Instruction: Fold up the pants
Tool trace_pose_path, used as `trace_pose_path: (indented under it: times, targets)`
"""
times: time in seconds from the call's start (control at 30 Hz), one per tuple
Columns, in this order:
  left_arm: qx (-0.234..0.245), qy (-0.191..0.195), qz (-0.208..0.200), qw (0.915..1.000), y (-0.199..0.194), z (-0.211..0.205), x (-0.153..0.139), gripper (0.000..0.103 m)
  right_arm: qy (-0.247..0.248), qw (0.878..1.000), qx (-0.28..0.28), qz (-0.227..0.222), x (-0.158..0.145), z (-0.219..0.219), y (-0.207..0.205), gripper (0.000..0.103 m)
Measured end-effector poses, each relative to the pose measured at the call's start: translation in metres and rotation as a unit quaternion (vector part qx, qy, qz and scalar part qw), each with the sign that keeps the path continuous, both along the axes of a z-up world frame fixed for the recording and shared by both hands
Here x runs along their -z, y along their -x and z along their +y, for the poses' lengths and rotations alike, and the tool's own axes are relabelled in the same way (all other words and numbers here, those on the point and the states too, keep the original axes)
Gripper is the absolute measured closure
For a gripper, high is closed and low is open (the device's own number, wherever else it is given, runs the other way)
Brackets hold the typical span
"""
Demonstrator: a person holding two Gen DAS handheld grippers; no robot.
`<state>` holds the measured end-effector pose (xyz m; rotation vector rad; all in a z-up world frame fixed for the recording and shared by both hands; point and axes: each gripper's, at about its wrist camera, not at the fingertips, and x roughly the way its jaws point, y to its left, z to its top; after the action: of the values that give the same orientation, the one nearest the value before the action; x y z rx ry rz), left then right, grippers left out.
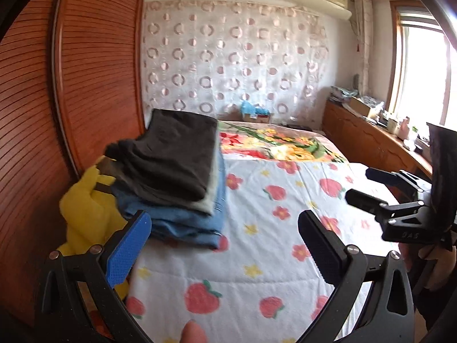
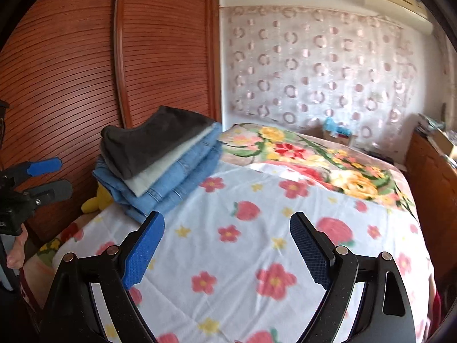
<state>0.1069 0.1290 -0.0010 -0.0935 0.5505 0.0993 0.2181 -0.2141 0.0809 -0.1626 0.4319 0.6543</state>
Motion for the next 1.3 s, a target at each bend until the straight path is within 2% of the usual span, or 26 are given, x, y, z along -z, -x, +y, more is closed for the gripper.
trace_pose_path:
  times: [0.33, 0.57, 0.87, 1.3]
  targets:
    - [0.055, -0.001, 0.000, 0.9985, 0.006, -0.053, 0.003, 0.000, -0.020, 0.997, 0.073, 0.000, -0.002, -0.049, 0.042, 0.012]
    - [0.071, 0.008, 0.001, 0.9974, 0.008, -0.082, -0.002, 0.000, -0.026, 0.995, 0.097, -0.001, -0.003, -0.057, 0.069, 0.012]
    - [0.082, -0.003, 0.002, 0.9966, 0.013, -0.114, -0.009, 0.000, -0.035, 0.992, 0.125, 0.002, -0.006, -0.070, 0.093, 0.012]
    - [0.093, -0.017, -0.023, 0.9953, 0.032, -0.139, -0.042, 0.000, -0.057, 0.988, 0.144, -0.017, -0.014, -0.077, 0.126, 0.012]
